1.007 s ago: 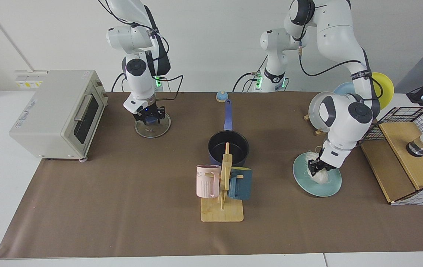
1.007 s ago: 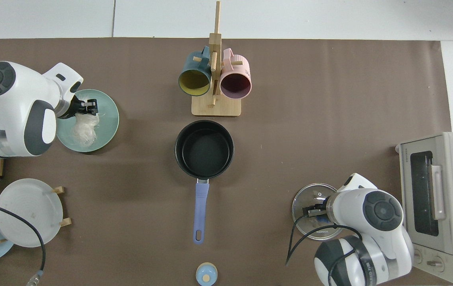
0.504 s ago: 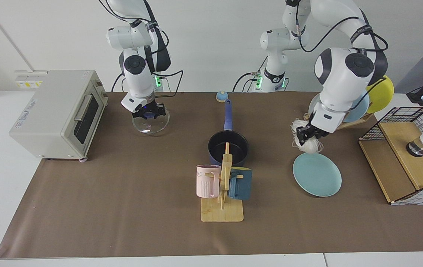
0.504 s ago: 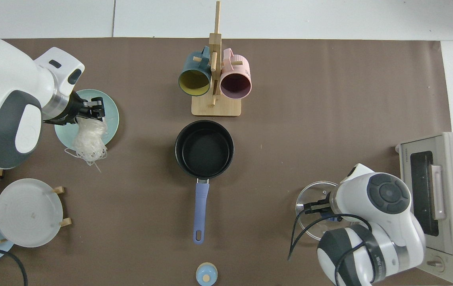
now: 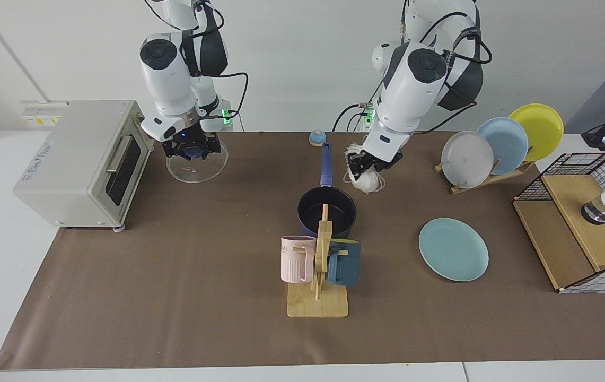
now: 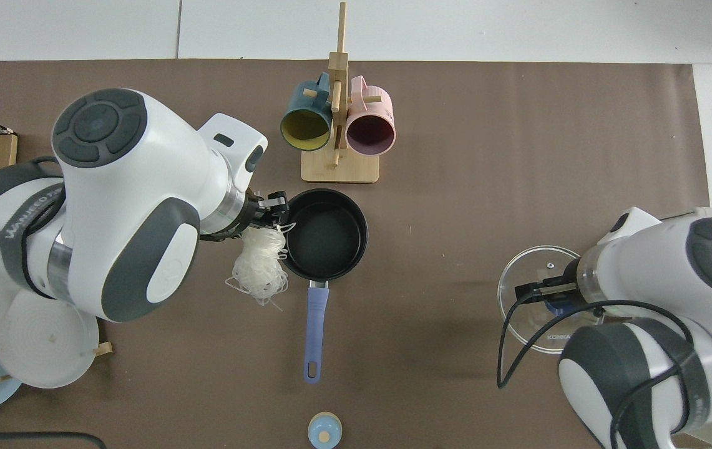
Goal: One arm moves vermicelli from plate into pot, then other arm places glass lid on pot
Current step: 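Lift the vermicelli with the left gripper and carry it over the saucepan, then lower the vermicelli into the saucepan and open the left gripper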
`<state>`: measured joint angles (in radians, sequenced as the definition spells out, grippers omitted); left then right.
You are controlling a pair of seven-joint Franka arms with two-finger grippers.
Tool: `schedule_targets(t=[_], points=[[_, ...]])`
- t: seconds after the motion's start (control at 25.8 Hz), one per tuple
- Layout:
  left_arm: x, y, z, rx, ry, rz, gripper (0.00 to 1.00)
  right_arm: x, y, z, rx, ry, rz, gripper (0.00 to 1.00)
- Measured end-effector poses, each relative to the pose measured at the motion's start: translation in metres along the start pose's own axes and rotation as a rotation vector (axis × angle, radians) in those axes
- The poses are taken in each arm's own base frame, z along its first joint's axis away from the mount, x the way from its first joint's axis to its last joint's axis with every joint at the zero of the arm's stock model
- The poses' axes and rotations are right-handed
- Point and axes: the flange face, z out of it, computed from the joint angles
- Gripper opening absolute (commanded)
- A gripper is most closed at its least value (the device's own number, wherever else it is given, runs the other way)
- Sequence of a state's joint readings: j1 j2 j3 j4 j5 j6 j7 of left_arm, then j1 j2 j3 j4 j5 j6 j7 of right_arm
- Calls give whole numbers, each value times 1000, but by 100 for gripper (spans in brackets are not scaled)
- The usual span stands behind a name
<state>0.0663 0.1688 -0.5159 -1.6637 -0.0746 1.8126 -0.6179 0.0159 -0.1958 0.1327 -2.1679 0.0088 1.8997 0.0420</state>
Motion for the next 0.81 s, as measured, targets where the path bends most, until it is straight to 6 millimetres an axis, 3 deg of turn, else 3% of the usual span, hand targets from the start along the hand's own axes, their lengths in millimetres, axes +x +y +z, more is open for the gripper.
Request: schedule_targets(t=[0.27, 0.5, 0.81], points=[[-15, 24, 26, -48, 9, 35, 0, 8, 29, -40, 5, 34, -10, 0], [-29, 42, 69, -73, 8, 45, 0, 12, 30, -40, 7, 32, -10, 0], [-14, 50, 112, -133, 10, 22, 0, 15, 31, -38, 8, 29, -9, 0]])
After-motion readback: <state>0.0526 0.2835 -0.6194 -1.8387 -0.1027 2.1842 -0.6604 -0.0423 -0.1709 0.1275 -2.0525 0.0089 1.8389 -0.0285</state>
